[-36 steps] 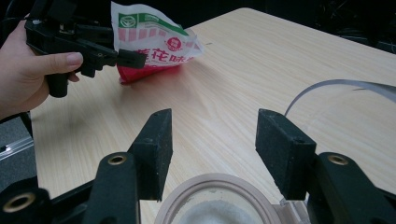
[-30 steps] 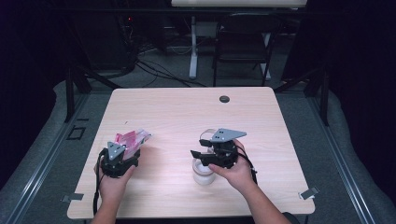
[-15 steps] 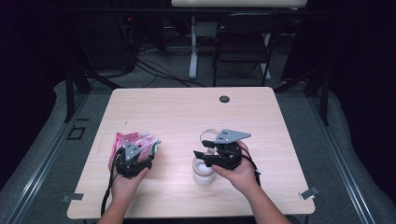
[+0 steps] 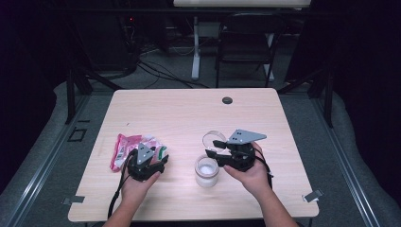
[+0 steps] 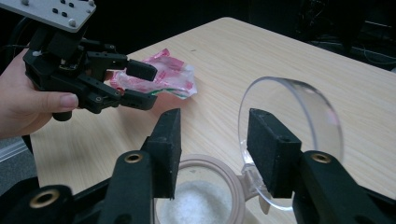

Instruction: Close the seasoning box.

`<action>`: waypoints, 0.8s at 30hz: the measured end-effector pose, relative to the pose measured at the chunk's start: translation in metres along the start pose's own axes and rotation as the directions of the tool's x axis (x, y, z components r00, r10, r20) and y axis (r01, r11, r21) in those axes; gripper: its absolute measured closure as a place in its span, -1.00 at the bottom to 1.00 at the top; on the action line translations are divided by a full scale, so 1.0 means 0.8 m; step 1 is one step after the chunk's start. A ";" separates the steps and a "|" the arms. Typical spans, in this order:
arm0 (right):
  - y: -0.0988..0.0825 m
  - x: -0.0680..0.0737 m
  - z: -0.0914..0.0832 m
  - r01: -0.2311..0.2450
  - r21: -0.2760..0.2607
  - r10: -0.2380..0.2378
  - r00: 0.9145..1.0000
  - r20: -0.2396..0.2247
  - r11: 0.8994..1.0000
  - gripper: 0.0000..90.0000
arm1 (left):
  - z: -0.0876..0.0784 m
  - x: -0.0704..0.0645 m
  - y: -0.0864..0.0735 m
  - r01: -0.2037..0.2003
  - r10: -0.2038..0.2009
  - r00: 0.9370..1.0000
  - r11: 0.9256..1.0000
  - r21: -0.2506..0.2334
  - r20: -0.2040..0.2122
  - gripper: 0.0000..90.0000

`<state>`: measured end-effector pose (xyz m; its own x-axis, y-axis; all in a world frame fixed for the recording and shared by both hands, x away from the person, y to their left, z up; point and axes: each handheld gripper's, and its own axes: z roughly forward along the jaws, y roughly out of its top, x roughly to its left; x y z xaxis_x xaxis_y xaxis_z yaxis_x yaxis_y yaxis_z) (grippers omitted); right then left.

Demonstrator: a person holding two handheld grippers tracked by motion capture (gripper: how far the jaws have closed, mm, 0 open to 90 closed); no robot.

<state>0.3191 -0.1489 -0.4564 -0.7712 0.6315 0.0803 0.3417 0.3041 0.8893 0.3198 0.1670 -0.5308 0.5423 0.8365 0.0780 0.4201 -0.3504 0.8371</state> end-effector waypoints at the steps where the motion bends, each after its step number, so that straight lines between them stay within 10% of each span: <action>1: 0.001 -0.001 -0.003 -0.002 -0.002 0.002 1.000 0.001 1.000 0.27 | -0.001 -0.001 0.001 0.000 0.000 1.000 1.000 -0.004 0.003 -0.09; 24: 0.000 -0.044 -0.042 -0.077 -0.057 0.082 0.991 0.103 0.995 0.93 | -0.014 -0.034 0.015 -0.023 0.028 0.991 0.999 -0.044 0.127 0.46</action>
<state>0.3278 -0.1954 -0.4440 -0.6808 0.7247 0.1062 0.3687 0.2138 0.9046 0.3021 0.1447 -0.5169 0.6420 0.7660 0.0320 0.3751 -0.3502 0.8583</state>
